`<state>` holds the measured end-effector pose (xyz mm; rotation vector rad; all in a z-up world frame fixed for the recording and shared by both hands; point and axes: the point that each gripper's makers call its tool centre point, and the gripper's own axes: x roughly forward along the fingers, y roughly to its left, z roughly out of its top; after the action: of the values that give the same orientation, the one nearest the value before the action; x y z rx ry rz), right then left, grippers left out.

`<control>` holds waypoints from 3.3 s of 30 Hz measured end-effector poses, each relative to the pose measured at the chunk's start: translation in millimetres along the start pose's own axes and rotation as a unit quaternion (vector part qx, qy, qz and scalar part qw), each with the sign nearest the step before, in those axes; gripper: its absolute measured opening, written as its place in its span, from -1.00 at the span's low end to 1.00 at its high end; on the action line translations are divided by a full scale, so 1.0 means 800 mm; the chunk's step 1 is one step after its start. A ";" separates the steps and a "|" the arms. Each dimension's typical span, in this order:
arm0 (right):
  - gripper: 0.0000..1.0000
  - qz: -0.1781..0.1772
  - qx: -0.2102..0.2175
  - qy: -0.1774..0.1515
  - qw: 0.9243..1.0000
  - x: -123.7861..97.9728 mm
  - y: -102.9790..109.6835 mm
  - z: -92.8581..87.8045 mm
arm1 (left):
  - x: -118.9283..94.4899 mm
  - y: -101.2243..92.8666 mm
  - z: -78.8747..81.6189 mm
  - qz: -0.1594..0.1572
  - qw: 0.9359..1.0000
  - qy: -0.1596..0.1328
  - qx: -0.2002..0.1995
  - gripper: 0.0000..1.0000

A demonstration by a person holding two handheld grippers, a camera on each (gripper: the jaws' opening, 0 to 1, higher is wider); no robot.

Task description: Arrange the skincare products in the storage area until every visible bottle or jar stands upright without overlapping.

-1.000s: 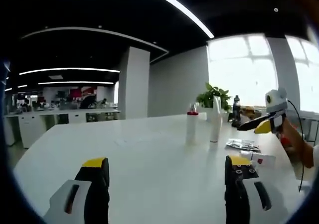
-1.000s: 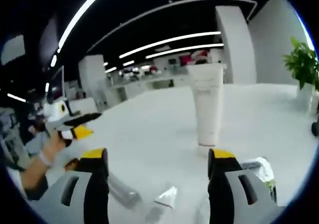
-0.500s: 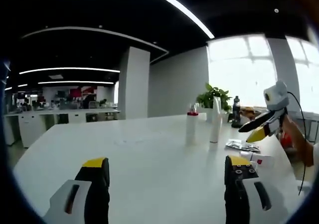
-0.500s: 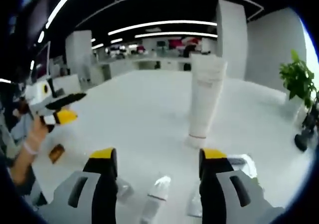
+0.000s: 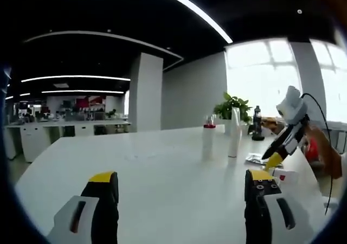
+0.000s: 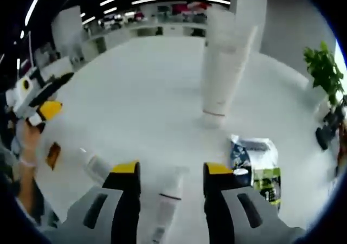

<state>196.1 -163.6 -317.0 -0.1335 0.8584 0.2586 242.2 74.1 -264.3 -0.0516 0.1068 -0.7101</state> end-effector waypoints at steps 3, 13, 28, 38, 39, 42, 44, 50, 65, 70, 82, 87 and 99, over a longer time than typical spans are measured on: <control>-0.16 -0.012 0.005 0.016 1.000 0.004 -0.002 -0.005 | -0.002 -0.001 0.001 -0.001 1.000 -0.004 -0.005 0.99; -0.37 -0.010 0.019 0.089 0.996 0.004 0.008 -0.043 | -0.007 -0.006 0.003 0.002 1.000 -0.011 -0.006 0.99; -0.47 0.000 0.010 0.188 0.982 0.004 0.008 -0.063 | -0.006 -0.006 0.001 0.000 1.000 -0.010 -0.006 0.99; -0.51 -0.004 -0.004 0.264 0.964 0.014 0.000 -0.051 | 0.010 0.016 0.006 0.000 1.000 -0.006 -0.006 0.99; -0.53 -0.004 -0.005 0.265 0.964 0.015 -0.001 -0.050 | 0.010 0.017 0.006 0.000 1.000 -0.006 -0.006 0.99; -0.56 -0.002 -0.006 0.272 0.962 0.016 -0.001 -0.048 | 0.011 0.019 0.008 0.001 1.000 -0.006 -0.006 0.99; -0.57 -0.001 -0.003 0.286 0.958 0.017 -0.004 -0.044 | 0.012 0.020 0.009 0.000 1.000 -0.006 -0.006 0.99; -0.63 0.002 -0.018 0.293 0.956 0.014 0.000 -0.047 | 0.014 0.021 0.010 -0.001 1.000 -0.005 -0.005 0.99; -0.65 -0.013 -0.051 0.173 0.984 -0.020 0.012 -0.012 | 0.011 0.018 0.009 -0.001 1.000 -0.004 -0.004 0.98; -0.65 -0.025 -0.055 0.104 0.993 -0.025 0.017 0.008 | 0.010 0.017 0.008 0.001 1.000 -0.004 -0.004 0.98; -0.65 -0.058 -0.082 -0.070 0.992 -0.034 0.027 0.061 | 0.009 0.015 0.006 0.002 1.000 -0.003 -0.004 0.98; -0.65 -0.049 -0.084 -0.144 0.985 -0.037 0.037 0.088 | 0.009 0.015 0.005 0.002 1.000 -0.002 -0.004 0.98; -0.65 -0.033 -0.079 -0.259 0.962 -0.046 0.049 0.131 | 0.011 0.016 0.004 0.003 1.000 -0.001 -0.002 0.98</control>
<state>238.3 -109.4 -221.6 -0.2302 0.3112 0.2829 257.2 78.0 -262.7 -0.0557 0.1069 -0.7037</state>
